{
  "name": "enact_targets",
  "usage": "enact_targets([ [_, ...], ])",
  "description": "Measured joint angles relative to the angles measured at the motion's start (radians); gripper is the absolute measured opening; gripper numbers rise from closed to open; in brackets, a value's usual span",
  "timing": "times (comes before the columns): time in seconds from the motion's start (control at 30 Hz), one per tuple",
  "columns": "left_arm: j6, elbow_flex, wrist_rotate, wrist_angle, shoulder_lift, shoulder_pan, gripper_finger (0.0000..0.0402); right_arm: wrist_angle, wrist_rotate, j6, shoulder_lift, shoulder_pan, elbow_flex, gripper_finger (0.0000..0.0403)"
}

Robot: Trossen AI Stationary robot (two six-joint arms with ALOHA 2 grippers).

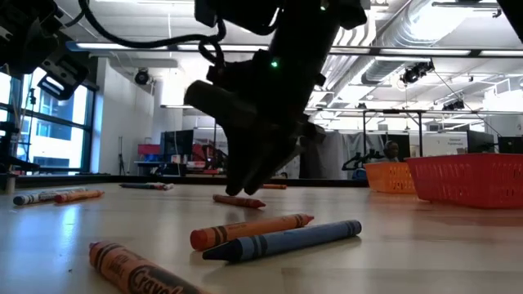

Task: Sort crayons
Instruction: Put the orange crayon into the red bin

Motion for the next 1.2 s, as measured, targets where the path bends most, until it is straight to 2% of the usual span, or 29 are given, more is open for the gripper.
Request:
enact_targets([
  [0.63,0.000,0.000,0.000,-0.001,0.000,0.000,0.0086,-0.004,-0.004,0.029,0.035,0.000,0.002,0.0117],
  [0.77,0.000,0.000,0.000,0.000,0.000,0.000,0.0086,-0.008,-0.002,0.013,0.036,-0.001,0.002,0.0088],
  [0.97,0.000,0.000,0.000,0.000,0.000,0.000,0.0086,-0.011,-0.007,-0.025,0.036,-0.003,0.002,0.0012],
  [1.2,0.000,0.000,0.000,-0.001,0.000,0.000,0.0086,-0.034,-0.002,-0.034,0.036,-0.004,0.006,0.0008],
])
